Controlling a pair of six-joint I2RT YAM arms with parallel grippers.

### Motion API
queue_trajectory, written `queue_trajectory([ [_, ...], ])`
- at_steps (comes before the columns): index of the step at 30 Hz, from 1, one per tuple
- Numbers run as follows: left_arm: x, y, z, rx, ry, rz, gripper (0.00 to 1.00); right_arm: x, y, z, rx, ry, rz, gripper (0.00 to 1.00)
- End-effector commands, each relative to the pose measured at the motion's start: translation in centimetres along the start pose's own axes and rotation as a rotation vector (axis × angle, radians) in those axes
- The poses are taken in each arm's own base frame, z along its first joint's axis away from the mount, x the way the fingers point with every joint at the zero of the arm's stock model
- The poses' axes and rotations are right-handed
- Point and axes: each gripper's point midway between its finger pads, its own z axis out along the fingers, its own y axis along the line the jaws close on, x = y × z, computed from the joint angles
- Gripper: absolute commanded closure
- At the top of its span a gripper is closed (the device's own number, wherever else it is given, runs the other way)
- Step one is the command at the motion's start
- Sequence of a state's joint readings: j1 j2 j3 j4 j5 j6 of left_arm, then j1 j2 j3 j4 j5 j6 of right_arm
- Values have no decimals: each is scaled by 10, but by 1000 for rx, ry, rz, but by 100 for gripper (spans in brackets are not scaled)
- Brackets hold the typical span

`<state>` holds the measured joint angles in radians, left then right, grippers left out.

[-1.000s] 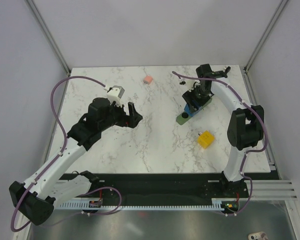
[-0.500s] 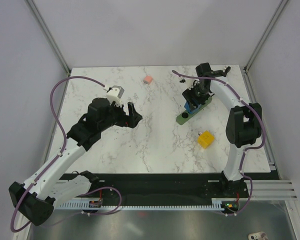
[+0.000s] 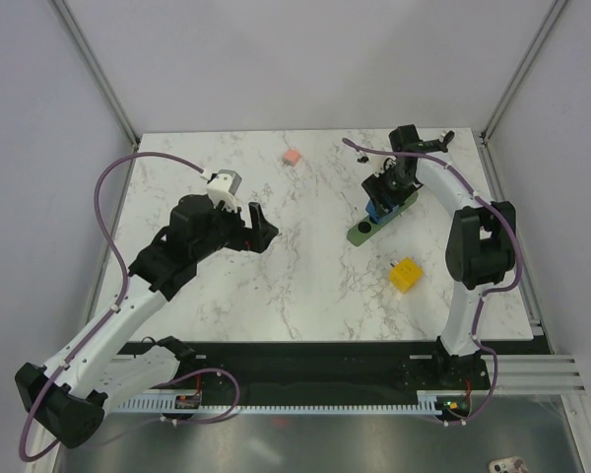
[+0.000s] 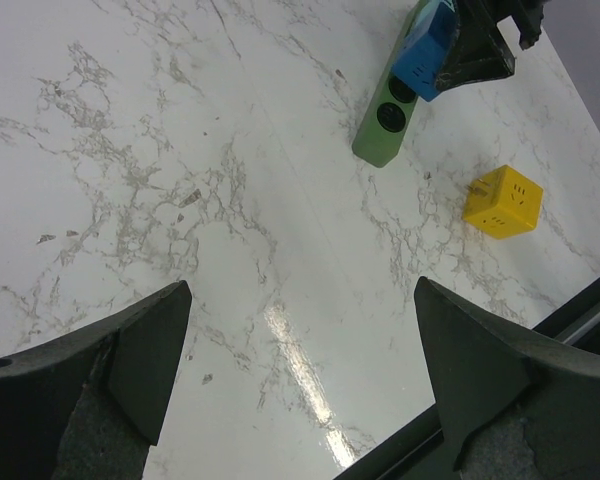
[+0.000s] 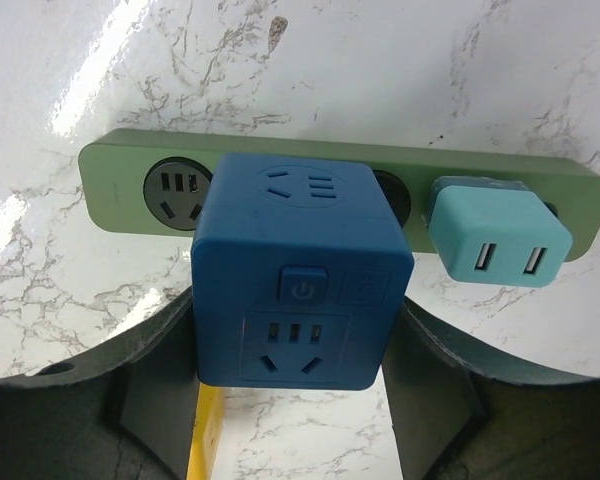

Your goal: Insert the plug

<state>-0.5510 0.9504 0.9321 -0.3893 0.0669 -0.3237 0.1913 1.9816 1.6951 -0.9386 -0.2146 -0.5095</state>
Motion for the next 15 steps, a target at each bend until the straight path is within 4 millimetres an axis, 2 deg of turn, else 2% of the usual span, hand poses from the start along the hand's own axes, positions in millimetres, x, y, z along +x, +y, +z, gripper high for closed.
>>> queue_trajectory([
  [1, -10, 4, -4, -18, -42, 30, 0, -10, 1, 3, -19, -50, -10, 100],
  [10, -10, 5, -6, -26, -48, 30, 0, 0, 6, 14, -47, -19, 21, 100],
  [15, -11, 5, -7, -27, -51, 31, 0, 4, 4, 10, -27, -2, 33, 100],
])
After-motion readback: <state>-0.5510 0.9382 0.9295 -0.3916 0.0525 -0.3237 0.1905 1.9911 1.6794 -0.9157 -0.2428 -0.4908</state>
